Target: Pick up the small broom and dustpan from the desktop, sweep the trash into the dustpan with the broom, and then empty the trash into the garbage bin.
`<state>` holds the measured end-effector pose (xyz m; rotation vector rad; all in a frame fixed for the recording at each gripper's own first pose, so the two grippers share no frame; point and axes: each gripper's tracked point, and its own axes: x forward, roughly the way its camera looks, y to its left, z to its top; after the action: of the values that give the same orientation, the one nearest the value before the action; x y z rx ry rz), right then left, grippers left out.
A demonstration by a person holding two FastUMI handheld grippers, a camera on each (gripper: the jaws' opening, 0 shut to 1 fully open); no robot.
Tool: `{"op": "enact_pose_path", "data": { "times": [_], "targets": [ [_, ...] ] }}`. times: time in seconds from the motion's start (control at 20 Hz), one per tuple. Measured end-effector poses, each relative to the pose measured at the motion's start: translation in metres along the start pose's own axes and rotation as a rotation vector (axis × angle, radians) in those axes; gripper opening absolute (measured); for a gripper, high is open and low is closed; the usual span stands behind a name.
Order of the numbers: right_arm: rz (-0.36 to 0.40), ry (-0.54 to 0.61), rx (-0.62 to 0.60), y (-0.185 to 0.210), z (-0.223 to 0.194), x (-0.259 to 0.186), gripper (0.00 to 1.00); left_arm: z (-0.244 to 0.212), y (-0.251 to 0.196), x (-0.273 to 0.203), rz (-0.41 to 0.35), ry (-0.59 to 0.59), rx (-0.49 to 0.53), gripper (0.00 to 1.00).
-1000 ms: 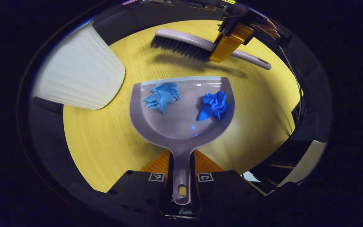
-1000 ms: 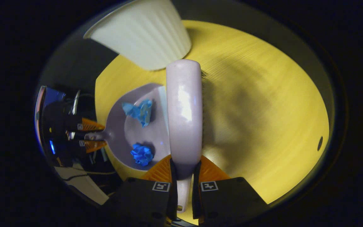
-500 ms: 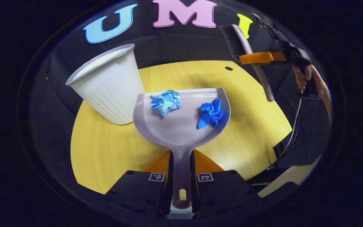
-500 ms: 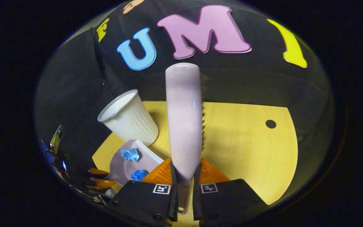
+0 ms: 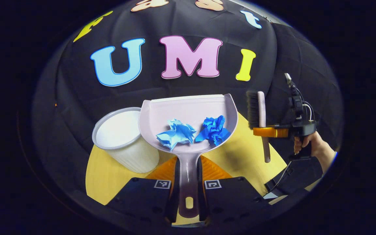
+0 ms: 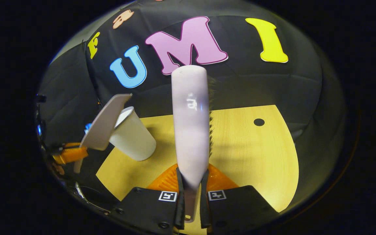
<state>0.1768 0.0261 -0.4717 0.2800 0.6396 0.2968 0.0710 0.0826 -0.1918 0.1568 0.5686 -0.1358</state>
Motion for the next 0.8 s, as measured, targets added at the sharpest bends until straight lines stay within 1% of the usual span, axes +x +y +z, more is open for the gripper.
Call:
{"op": "enact_pose_path", "data": {
  "times": [0.1, 0.15, 0.2, 0.35, 0.45, 0.5, 0.55, 0.65, 0.8],
  "targets": [
    [0.005, 0.007, 0.01, 0.013, -0.02, 0.013, 0.2, 0.0, 0.001, 0.002, 0.049, -0.027, 0.034, 0.21],
    [0.004, 0.007, 0.019, 0.015, -0.028, 0.019, 0.2, -0.001, 0.001, 0.006, 0.068, -0.026, 0.05, 0.21],
    [0.005, 0.01, 0.026, 0.007, -0.032, 0.025, 0.2, -0.002, 0.004, 0.006, 0.09, -0.026, 0.064, 0.2],
    [0.011, 0.02, 0.042, -0.02, -0.036, 0.042, 0.2, -0.003, 0.009, 0.001, 0.175, 0.039, 0.111, 0.21],
    [0.01, 0.026, 0.033, -0.025, -0.031, 0.053, 0.2, -0.002, 0.015, -0.006, 0.25, 0.102, 0.178, 0.21],
    [0.008, 0.031, 0.033, -0.013, -0.028, 0.051, 0.2, -0.002, 0.019, -0.007, 0.292, 0.133, 0.225, 0.21],
    [0.011, 0.036, 0.04, -0.012, -0.029, 0.057, 0.2, 0.0, 0.022, -0.01, 0.34, 0.155, 0.274, 0.21],
    [0.015, 0.049, 0.056, -0.019, -0.027, 0.065, 0.2, -0.001, 0.028, -0.013, 0.434, 0.209, 0.376, 0.21],
    [0.014, 0.065, 0.054, -0.028, -0.041, 0.082, 0.2, 0.003, 0.037, -0.018, 0.555, 0.277, 0.557, 0.21]
  ]
}}
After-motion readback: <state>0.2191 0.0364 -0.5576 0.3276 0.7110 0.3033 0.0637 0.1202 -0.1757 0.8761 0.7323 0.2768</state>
